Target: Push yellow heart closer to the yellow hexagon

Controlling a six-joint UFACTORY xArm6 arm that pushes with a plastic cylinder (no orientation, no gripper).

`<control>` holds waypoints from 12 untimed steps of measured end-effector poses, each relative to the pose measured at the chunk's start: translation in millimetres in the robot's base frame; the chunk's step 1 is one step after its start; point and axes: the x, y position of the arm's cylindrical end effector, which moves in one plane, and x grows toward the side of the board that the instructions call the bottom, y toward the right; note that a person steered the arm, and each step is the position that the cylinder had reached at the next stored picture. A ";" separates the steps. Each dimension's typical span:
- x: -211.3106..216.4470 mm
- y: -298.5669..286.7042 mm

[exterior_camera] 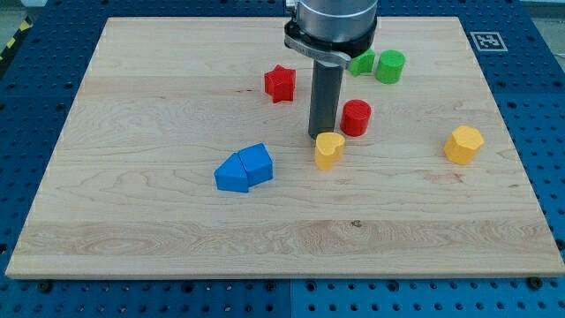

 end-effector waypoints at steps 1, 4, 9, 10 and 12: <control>11.0 -3.9; 75.0 -12.0; 88.4 16.6; 88.4 53.1; 87.1 109.8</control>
